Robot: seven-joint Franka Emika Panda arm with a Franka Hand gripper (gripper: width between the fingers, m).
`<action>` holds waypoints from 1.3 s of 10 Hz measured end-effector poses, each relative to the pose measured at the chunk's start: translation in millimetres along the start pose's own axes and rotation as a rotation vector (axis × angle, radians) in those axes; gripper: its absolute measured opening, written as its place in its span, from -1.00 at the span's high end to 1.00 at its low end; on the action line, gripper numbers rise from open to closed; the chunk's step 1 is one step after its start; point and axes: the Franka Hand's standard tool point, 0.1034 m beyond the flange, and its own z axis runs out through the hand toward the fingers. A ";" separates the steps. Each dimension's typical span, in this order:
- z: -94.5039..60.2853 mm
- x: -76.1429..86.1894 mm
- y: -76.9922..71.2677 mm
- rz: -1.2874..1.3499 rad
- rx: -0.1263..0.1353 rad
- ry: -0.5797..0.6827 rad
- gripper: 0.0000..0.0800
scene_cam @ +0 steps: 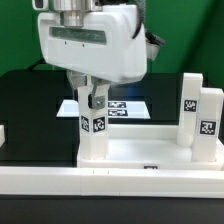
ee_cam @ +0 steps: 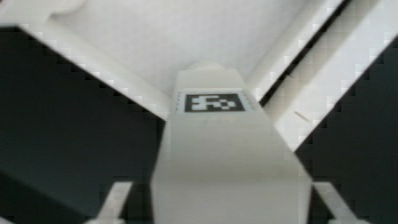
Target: Assemble desk
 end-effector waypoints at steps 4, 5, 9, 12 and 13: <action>0.0 7.3 2.4 0.276 -0.011 -0.025 0.27; 0.3 7.2 2.6 0.239 -0.013 -0.024 0.03; -1.2 -1.8 -3.2 -0.126 -0.017 -0.020 -0.62; -0.7 -7.7 -6.2 -0.515 -0.031 -0.016 -0.62; -0.4 -8.5 -6.5 -0.626 -0.035 -0.016 -0.62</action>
Offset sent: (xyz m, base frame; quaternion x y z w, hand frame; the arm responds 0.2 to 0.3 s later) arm 0.0000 0.0000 0.0000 0.0000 0.0000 0.1296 0.9916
